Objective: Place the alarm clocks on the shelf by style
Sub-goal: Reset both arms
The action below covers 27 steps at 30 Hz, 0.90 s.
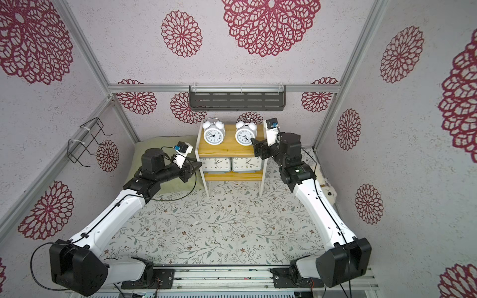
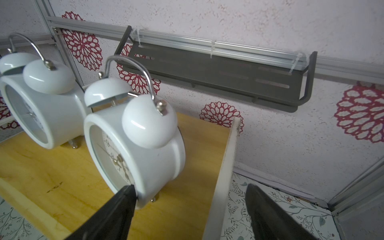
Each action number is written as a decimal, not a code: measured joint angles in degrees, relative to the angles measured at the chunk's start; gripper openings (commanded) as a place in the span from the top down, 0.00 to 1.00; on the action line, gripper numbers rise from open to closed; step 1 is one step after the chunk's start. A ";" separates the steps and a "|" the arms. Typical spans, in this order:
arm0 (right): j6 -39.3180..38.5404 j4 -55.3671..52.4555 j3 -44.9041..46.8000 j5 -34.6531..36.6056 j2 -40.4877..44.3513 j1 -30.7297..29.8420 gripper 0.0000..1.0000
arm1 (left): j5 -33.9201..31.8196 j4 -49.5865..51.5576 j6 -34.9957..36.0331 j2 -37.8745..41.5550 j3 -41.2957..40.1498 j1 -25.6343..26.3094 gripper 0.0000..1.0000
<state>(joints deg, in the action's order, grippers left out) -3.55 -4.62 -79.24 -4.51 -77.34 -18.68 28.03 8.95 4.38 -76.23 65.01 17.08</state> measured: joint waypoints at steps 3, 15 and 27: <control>0.00 0.00 0.00 0.15 0.00 -0.02 0.10 | 0.00 0.04 0.04 0.00 0.00 0.00 0.69; -0.02 0.66 0.44 0.31 0.02 0.00 0.08 | 0.09 0.55 0.24 0.00 0.20 0.00 0.62; -1.66 6.78 10.73 -0.63 7.67 0.00 0.02 | -2.73 2.54 1.64 3.98 -0.44 0.00 0.29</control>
<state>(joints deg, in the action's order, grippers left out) -5.21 2.15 -68.51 -5.15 -69.67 -18.68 25.30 11.49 6.02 -72.25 64.58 17.08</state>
